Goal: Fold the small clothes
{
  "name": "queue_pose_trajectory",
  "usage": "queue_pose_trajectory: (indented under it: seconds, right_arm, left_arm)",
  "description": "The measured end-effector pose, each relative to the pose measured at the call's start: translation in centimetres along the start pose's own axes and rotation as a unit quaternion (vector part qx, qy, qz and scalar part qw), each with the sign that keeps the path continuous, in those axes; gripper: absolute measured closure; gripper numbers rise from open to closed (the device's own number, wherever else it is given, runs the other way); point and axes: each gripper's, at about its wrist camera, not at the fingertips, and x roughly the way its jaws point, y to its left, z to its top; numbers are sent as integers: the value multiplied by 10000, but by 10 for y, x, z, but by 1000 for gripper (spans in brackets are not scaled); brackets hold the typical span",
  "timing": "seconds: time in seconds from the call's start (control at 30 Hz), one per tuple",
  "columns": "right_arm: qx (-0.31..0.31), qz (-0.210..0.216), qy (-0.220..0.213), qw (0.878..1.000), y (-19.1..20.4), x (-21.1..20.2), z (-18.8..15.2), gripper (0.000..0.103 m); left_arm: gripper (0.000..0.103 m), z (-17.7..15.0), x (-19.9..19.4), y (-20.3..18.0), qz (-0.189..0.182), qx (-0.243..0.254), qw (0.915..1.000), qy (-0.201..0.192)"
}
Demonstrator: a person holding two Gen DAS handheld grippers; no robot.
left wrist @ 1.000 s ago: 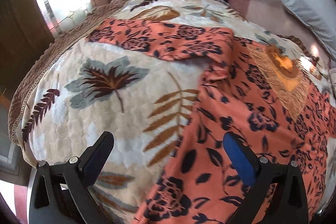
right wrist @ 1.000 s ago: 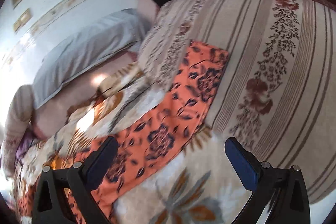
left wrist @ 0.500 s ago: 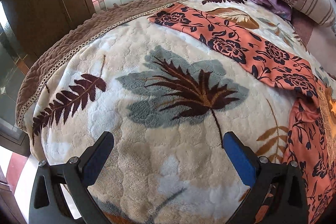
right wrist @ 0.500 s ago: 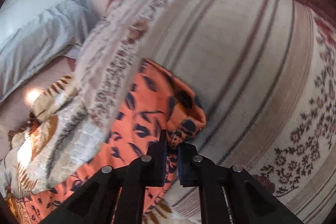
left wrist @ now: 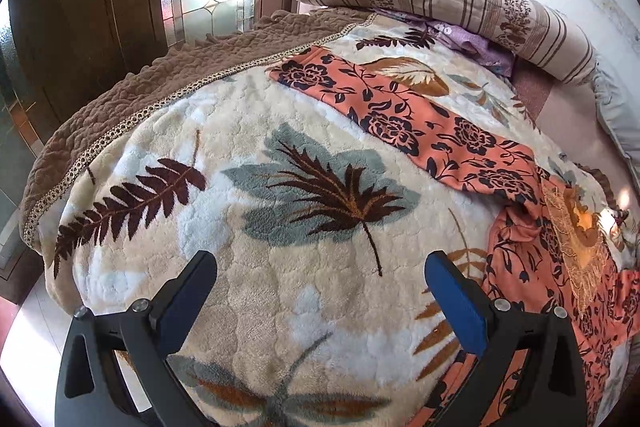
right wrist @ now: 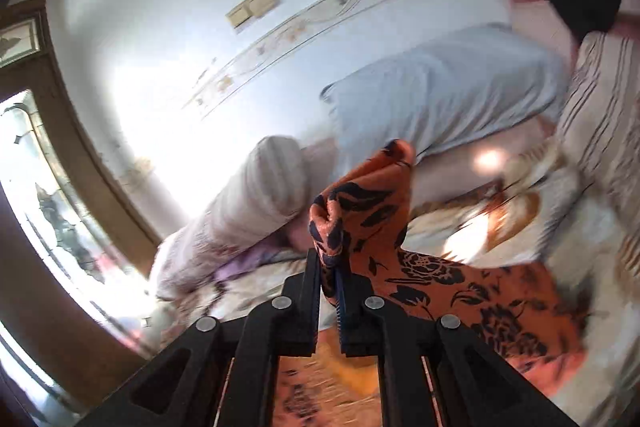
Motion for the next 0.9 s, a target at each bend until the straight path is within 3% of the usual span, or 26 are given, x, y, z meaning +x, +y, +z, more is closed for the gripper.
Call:
queue_pose_trajectory:
  seconds: [0.07, 0.17, 0.27, 0.3, 0.37, 0.5, 0.63, 0.7, 0.8, 0.9]
  right_arm:
    - [264, 235, 440, 9984, 20, 35, -47, 89]
    - [385, 159, 1560, 9869, 21, 103, -126, 3]
    - [658, 117, 2858, 9560, -8, 140, -196, 6]
    - [703, 65, 2917, 9539, -15, 134, -205, 6]
    - [632, 111, 2682, 9612, -25, 111, -198, 6]
    - [542, 59, 1848, 9813, -52, 67, -139, 6]
    - [797, -238, 1416, 9864, -101, 38, -107, 5]
    - [881, -234, 1370, 9864, -119, 28, -116, 5]
    - [843, -219, 1486, 9851, -132, 22, -148, 5]
    - [808, -156, 1576, 9841, -137, 16, -180, 6]
  left_arm:
    - [0, 0, -5, 4, -73, -39, 10000, -14]
    - [0, -3, -7, 8, -105, -34, 9999, 33]
    - [0, -5, -12, 9, -167, -52, 9998, 17]
    - [0, -5, -14, 8, -181, -53, 9998, -2]
    - [0, -5, -15, 4, -214, -25, 9998, -14]
    - [0, -2, -18, -20, -352, 168, 9992, 16]
    - [0, 4, -31, -64, -994, 446, 9940, 24]
    - [0, 6, -36, -100, -1541, 703, 9855, 132]
    - [0, 6, -32, -164, -2281, 1190, 9656, 370]
    - [0, 7, -2, -223, -2703, 1553, 9463, 858]
